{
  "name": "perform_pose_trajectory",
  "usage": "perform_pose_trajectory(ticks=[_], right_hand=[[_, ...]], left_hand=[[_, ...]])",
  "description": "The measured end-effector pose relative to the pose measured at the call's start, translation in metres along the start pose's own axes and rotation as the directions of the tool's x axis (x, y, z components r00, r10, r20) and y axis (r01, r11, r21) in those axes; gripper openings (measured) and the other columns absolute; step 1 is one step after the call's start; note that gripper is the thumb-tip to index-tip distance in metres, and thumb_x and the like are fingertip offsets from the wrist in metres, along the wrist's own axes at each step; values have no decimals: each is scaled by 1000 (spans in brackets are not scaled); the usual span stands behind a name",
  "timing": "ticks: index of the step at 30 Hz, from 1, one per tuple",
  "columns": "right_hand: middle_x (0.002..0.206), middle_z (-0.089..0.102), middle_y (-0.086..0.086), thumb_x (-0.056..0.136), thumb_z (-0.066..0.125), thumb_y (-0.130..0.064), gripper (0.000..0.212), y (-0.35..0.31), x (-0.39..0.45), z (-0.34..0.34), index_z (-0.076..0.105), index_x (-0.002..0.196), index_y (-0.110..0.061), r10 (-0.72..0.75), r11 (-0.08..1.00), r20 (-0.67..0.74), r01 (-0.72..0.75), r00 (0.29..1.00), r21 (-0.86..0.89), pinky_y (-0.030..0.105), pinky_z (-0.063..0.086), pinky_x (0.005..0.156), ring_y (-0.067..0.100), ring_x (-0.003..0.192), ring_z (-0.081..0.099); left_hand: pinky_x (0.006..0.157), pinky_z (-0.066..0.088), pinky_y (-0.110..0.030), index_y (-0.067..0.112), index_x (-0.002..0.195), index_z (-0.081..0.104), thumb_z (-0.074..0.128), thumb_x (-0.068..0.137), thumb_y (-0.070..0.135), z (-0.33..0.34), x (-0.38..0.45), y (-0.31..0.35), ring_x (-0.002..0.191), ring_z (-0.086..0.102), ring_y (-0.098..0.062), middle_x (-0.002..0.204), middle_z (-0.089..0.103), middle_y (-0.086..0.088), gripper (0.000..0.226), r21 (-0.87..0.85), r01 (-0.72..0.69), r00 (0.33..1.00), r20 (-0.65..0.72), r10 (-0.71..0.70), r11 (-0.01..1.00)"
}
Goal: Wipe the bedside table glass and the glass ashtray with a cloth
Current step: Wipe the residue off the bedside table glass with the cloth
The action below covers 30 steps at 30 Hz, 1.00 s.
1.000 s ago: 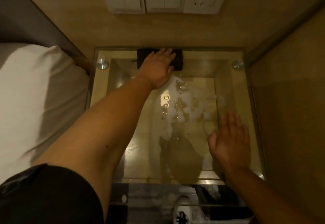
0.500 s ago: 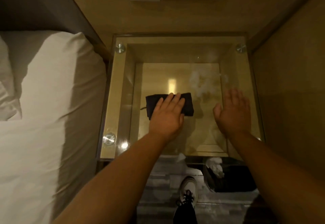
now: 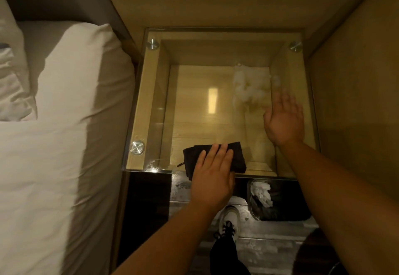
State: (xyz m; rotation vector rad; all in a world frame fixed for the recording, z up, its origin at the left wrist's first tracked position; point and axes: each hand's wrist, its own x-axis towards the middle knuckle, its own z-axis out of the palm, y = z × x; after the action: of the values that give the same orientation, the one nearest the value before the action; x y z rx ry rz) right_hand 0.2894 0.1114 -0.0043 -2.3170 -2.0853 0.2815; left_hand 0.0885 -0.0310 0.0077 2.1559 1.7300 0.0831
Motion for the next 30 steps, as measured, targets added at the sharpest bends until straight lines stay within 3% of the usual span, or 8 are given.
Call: perform_pose_trajectory(ticks=[5,9,14,19,23,27,30], right_hand=[[159,12,11,100,25,-33,55,6,0,-3,16,151,-12,-32,999,23,31,999,26,42,3,118,26,147,6],[159,13,11,97,19,-35,59,12,-2,-5,15,151,-13,-72,996,37,70,997,56,43,4,119,26,147,7],[160,12,10,100,27,-29,56,15,-1,-4,12,151,-14,-85,994,44,81,995,78,44,5,119,25,147,5],[160,9,8,93,19,-34,62,20,-2,-7,12,152,-16,-116,988,79,107,990,115,39,2,119,23,147,3],[160,7,6,99,23,-28,56,29,-2,-13,11,152,-17,-154,982,121,138,981,132,36,1,119,19,147,1],[160,6,4,95,17,-34,59,35,-5,-12,11,152,-17,-176,983,120,168,977,78,37,1,119,18,147,0],[160,7,5,97,18,-33,57,35,-6,-9,11,152,-17,-170,985,105,166,980,41,37,2,119,18,147,1]], left_hand=[[116,24,-47,16,139,50,36,90,38,7,-6,5,140,37,-24,148,46,-5,55,31,15,1000,-18,-14,999],[116,17,-44,16,139,48,37,90,37,15,-11,17,140,36,-24,149,45,-6,55,-2,84,996,-36,-84,996],[116,23,-46,15,137,49,36,89,35,20,-10,32,139,38,-26,147,46,-7,54,-40,172,984,-37,-173,984],[115,16,-44,14,139,47,37,89,34,23,-8,49,140,36,-27,148,45,-8,55,-64,208,978,-2,-208,976],[114,17,-44,15,139,45,38,89,34,25,-6,59,140,33,-25,148,45,-8,55,-61,137,990,21,-136,989],[116,15,-42,15,142,40,39,90,35,24,-10,33,141,31,-24,150,42,-8,56,35,-40,998,49,38,999],[116,15,-41,15,142,40,38,89,36,18,-12,15,140,36,-25,150,43,-8,57,63,-69,996,56,65,996]])
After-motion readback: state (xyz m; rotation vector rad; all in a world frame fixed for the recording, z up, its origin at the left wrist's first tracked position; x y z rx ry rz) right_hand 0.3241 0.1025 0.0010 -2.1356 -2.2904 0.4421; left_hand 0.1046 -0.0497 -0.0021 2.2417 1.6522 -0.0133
